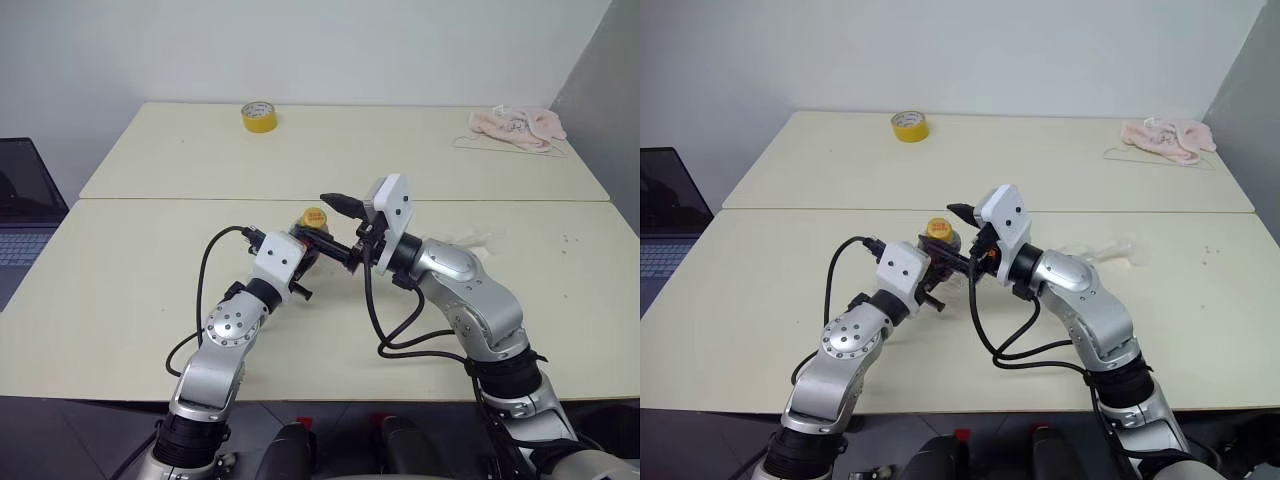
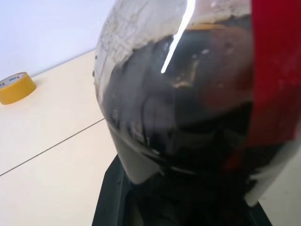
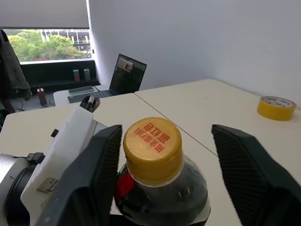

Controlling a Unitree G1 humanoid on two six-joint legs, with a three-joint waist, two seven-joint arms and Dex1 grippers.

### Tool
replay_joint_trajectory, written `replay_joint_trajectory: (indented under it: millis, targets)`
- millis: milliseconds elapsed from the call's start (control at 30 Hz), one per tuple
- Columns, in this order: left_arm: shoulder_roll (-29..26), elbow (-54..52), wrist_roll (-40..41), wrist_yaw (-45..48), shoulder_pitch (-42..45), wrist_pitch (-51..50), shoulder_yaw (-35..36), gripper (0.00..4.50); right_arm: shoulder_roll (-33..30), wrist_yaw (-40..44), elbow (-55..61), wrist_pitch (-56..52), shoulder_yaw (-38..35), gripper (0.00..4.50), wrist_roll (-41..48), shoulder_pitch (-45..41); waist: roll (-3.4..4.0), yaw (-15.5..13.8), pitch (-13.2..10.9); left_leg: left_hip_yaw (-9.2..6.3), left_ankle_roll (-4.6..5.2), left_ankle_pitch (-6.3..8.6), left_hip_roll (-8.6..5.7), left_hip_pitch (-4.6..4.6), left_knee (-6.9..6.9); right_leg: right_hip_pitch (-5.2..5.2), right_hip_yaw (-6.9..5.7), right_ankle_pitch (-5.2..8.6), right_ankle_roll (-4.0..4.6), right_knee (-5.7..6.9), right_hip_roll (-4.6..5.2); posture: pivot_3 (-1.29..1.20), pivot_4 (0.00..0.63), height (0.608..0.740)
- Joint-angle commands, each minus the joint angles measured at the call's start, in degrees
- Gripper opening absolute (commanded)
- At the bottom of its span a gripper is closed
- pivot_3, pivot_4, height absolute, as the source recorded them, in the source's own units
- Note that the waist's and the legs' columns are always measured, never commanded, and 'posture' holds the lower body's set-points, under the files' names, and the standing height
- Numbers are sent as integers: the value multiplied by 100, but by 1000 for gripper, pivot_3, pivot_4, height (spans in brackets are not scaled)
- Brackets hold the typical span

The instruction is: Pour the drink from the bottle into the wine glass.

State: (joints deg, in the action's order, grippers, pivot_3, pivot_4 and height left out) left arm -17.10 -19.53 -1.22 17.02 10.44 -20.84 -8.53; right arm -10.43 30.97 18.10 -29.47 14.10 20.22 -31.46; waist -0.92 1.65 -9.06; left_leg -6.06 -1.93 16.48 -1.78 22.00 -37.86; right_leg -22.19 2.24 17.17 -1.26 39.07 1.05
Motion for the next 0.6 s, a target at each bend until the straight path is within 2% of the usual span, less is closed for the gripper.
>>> replay_joint_trajectory:
  millis: [33, 100, 133, 300, 400, 600]
  targets:
    - [9, -197, -37, -2, 89, 142, 57, 756, 75, -24, 120, 175, -180, 1944, 51, -91, 0, 1, 0, -1, 0, 0, 0, 0, 0, 0, 0, 0, 0, 0, 0, 0, 150, 740]
    - [3, -192, -36, -2, 73, 140, 63, 756, 95, -5, 138, 179, -204, 1306, 73, -87, 0, 1, 0, -1, 0, 0, 0, 0, 0, 0, -1, 0, 0, 0, 0, 0, 150, 740]
    - [0, -197, -36, -2, 64, 137, 66, 755, 91, 10, 149, 183, -201, 1253, 74, -84, 0, 1, 0, 0, 0, 0, 0, 0, 0, 0, 0, 0, 0, 0, 0, 0, 150, 740]
    - [-31, -228, 51, 58, 46, 43, 135, 747, 27, 144, 174, 296, -207, 1254, 80, -77, 0, 0, 0, -1, 0, 0, 0, 0, 0, 0, 0, 0, 0, 0, 0, 0, 150, 740]
    - [-235, -322, 357, 488, 28, -79, 207, 747, -147, 446, 208, 455, -226, 1254, 115, -109, 0, 1, 0, -1, 0, 0, 0, 0, 0, 0, -1, 0, 0, 0, 0, 0, 150, 740]
    - [-1333, -370, 1655, 2332, 147, -385, 619, 745, -844, 1819, 197, 850, -293, 1254, 489, -336, 5, 11, -4, 0, 2, 1, 1, 0, 1, 0, -3, 0, 0, -1, 0, 0, 150, 740]
